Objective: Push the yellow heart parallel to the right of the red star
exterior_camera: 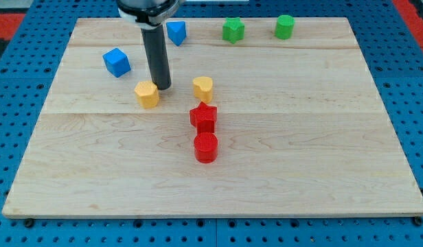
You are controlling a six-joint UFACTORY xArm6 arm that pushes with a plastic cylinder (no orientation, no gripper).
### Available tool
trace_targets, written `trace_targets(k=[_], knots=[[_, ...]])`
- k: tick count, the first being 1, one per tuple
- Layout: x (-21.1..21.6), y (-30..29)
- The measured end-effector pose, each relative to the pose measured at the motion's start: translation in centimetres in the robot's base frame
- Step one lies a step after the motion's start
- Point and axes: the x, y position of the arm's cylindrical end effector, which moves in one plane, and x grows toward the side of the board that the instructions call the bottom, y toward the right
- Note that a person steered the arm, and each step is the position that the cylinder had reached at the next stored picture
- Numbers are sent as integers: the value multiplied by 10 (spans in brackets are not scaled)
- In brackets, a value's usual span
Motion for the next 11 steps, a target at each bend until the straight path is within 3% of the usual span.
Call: trace_targets(k=[1, 2, 3, 4, 8, 9, 11], knots=[[26, -14], [15, -2], [-10, 32], [-7, 59], [53, 203], [64, 211], [107, 169]])
